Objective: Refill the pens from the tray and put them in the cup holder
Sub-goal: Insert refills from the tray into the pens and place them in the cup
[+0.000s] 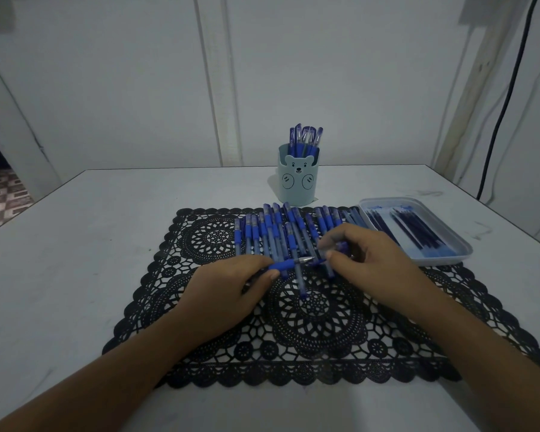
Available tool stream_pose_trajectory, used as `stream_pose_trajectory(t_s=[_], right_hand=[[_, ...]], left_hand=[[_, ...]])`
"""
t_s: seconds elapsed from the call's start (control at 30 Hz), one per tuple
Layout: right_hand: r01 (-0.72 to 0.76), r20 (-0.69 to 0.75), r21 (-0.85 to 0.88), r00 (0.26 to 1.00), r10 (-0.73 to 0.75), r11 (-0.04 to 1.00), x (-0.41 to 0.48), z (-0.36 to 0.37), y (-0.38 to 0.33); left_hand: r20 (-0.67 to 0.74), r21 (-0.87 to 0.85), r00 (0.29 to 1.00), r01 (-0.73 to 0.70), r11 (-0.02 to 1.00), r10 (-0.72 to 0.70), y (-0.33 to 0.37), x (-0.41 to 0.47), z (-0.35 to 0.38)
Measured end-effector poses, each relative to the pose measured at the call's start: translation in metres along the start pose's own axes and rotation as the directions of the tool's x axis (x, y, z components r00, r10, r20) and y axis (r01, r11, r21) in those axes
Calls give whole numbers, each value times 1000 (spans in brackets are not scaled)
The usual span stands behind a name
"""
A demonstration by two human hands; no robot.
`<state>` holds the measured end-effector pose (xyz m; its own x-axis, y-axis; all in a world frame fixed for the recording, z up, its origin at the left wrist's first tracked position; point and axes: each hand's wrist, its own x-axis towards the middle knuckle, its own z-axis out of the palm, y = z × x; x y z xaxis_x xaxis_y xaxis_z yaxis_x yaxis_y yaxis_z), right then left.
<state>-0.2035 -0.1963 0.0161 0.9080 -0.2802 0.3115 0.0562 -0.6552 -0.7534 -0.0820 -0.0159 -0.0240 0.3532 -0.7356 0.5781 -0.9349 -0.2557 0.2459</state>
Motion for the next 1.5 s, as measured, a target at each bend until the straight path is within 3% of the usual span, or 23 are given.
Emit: stream_pose_trajectory(t_s=[0.2, 0.53, 0.73, 0.9, 0.97, 1.03, 1.13, 1.2, 1.37, 1.5], right_hand=[[-5, 130, 52, 991, -2, 999, -2, 12, 0], [125, 90, 89, 987, -133, 988, -4, 18, 4], [125, 3, 18, 992, -125, 992, -2, 18, 5], [105, -1, 74, 994, -105, 992, 0, 21, 7], [117, -46, 22, 992, -115, 993, 2, 21, 14], [121, -80, -188, 987, -138, 975, 6, 20, 23], [109, 52, -464, 994, -95, 879, 12, 24, 33], [111, 151, -559, 988, -31, 822, 14, 28, 38], [107, 156, -564, 988, -22, 819, 15, 28, 42], [119, 154, -559, 987, -39, 820, 16, 28, 44]], left_hand=[[36, 13, 999, -31, 999, 30, 2, 0, -1], [95, -195, 995, 28, 980, -10, -4, 0, -1], [29, 68, 997, -74, 995, 72, 6, 4, -4], [29, 213, 985, -171, 962, 169, 0, 10, -5], [11, 221, 992, -126, 967, 127, -2, 15, -10], [-56, 122, 998, 24, 992, -18, -1, 28, -22], [-217, -117, 937, 251, 961, -272, -2, 68, -49], [-293, -223, 890, 291, 930, -349, -6, 107, -63], [-322, -332, 861, 288, 898, -395, -20, 199, -64], [-281, -298, 869, 325, 898, -407, -26, 233, -29]])
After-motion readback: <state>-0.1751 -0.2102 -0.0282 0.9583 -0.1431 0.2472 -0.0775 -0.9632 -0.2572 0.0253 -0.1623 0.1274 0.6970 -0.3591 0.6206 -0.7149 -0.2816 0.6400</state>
